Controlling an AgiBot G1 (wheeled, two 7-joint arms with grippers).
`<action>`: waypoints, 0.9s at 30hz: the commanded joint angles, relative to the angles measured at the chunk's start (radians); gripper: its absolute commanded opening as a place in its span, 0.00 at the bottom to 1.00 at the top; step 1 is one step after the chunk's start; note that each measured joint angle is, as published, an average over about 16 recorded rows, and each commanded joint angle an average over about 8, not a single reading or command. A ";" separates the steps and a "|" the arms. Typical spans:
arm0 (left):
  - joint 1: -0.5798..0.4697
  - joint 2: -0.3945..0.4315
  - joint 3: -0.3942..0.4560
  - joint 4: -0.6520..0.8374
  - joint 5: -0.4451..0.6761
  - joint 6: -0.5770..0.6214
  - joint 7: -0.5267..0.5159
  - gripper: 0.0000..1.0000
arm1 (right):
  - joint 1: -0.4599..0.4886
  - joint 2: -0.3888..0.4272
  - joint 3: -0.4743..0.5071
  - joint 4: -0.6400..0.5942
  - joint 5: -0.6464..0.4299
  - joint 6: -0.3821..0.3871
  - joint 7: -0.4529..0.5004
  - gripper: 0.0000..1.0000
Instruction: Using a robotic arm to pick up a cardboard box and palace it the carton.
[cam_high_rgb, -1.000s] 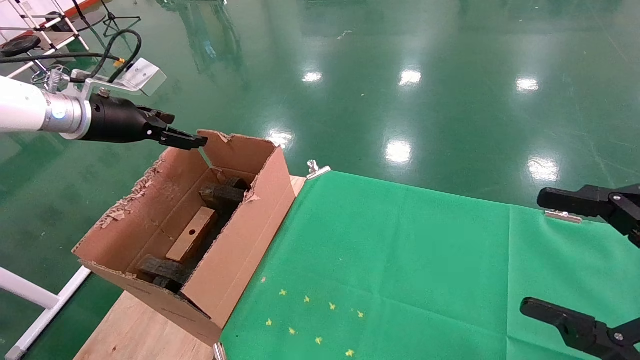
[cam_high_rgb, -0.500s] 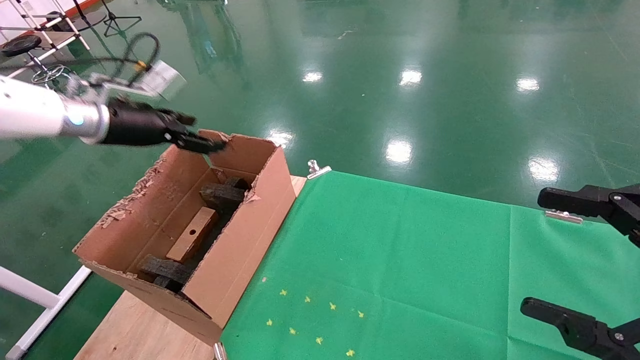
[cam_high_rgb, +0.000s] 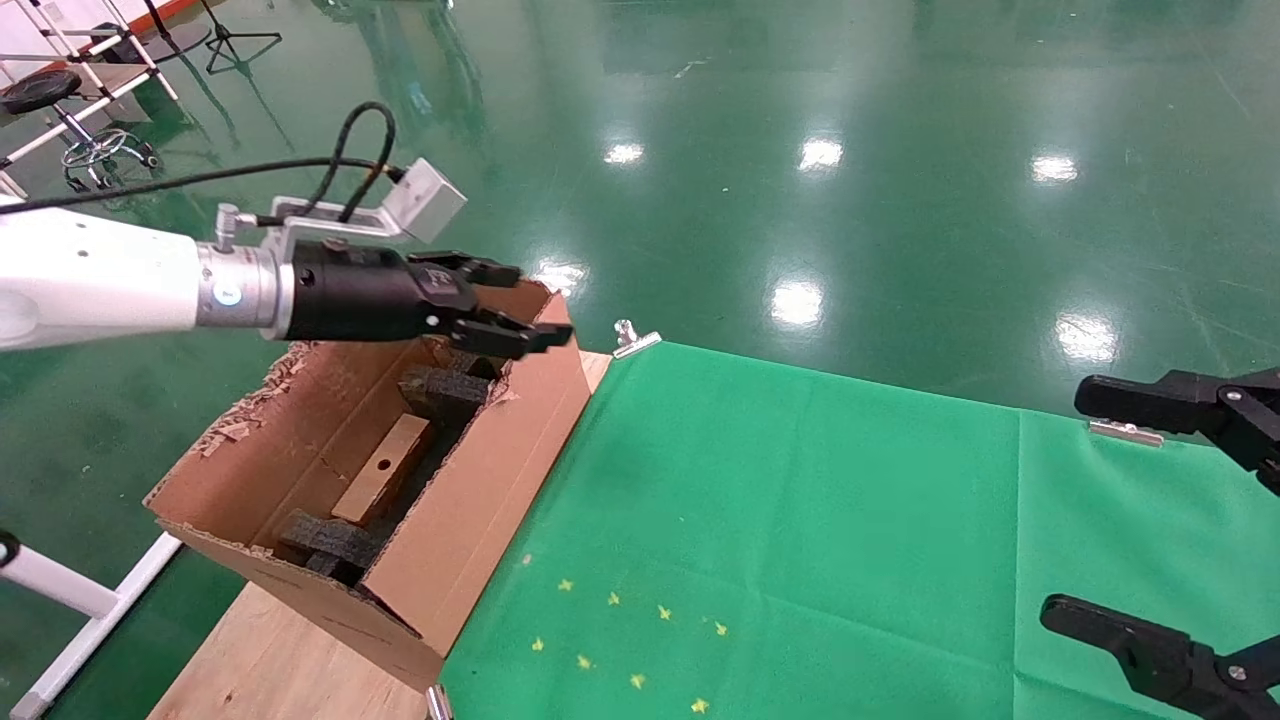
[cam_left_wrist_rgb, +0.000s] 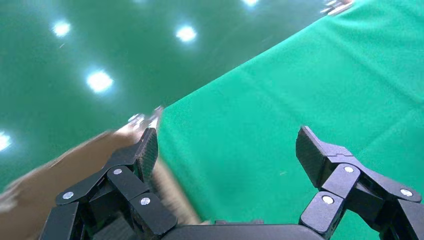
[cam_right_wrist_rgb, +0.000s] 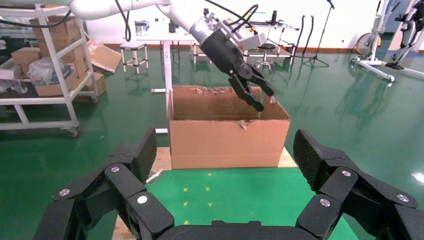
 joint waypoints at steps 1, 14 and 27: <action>0.029 -0.002 -0.028 -0.029 -0.025 0.015 0.011 1.00 | 0.000 0.000 0.000 0.000 0.000 0.000 0.000 1.00; 0.214 -0.019 -0.210 -0.216 -0.184 0.114 0.082 1.00 | 0.000 0.000 0.000 0.000 0.000 0.000 0.000 1.00; 0.399 -0.035 -0.392 -0.404 -0.343 0.213 0.154 1.00 | 0.000 0.000 0.000 0.000 0.000 0.000 0.000 1.00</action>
